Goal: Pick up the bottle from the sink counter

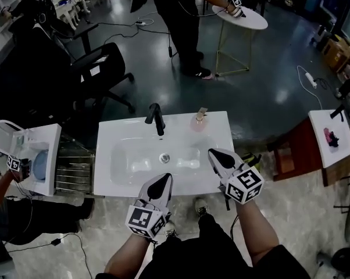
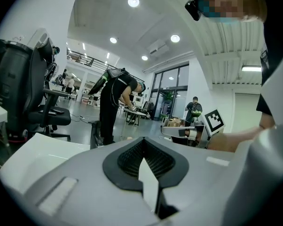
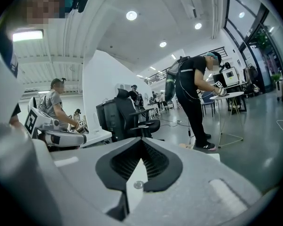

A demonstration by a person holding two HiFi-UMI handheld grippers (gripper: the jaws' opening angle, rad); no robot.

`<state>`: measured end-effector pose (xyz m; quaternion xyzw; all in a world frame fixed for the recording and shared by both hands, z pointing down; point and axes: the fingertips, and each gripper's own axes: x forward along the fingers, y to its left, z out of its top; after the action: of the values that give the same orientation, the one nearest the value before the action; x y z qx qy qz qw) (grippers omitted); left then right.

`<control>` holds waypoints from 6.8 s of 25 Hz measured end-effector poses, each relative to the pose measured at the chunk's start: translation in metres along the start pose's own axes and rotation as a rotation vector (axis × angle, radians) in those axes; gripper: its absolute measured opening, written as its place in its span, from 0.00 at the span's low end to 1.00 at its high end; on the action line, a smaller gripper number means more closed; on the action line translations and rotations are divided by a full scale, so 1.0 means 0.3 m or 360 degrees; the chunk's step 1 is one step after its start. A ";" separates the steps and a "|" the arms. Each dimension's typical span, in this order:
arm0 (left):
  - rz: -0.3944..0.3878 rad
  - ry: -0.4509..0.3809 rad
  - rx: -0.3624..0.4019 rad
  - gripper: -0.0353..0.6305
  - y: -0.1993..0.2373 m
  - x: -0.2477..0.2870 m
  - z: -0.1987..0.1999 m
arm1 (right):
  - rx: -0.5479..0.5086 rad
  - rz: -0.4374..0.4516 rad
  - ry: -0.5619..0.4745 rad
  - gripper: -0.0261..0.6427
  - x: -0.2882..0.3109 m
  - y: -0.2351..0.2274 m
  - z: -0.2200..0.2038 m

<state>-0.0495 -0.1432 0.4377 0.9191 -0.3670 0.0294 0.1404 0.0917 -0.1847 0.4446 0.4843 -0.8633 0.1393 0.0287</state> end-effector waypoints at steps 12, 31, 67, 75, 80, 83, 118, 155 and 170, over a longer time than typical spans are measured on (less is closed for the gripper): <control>0.0044 -0.0039 -0.0029 0.06 -0.011 0.137 -0.039 | -0.0026 0.0084 0.0075 0.04 0.106 -0.149 -0.064; 0.0190 -0.0029 -0.0078 0.06 -0.001 0.308 -0.114 | -0.0065 0.0185 0.0179 0.07 0.289 -0.386 -0.161; 0.0367 0.0088 -0.0176 0.06 0.046 0.276 -0.209 | -0.0289 0.0159 0.0165 0.29 0.560 -0.521 -0.251; 0.0387 0.0099 -0.0198 0.06 0.058 0.270 -0.228 | -0.0318 0.0161 0.0170 0.29 0.580 -0.519 -0.283; 0.0399 0.0102 -0.0221 0.06 0.061 0.274 -0.234 | -0.0318 0.0179 0.0156 0.28 0.598 -0.517 -0.281; 0.0402 0.0108 -0.0232 0.06 0.059 0.278 -0.229 | -0.0309 0.0185 0.0136 0.28 0.600 -0.518 -0.284; 0.0405 0.0163 -0.0279 0.06 0.066 0.276 -0.316 | -0.0354 0.0199 -0.0032 0.25 0.595 -0.511 -0.272; 0.0416 0.0021 -0.0195 0.06 0.023 0.223 -0.175 | -0.0310 0.0206 -0.0011 0.24 0.432 -0.406 -0.097; 0.0431 -0.0055 -0.0147 0.06 -0.060 0.140 -0.121 | -0.0345 0.0238 0.0009 0.25 0.257 -0.286 -0.043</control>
<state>-0.0049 -0.1487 0.4748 0.8541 -0.4909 0.0155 0.1710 0.1223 -0.2872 0.4895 0.4124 -0.9068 0.0484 0.0728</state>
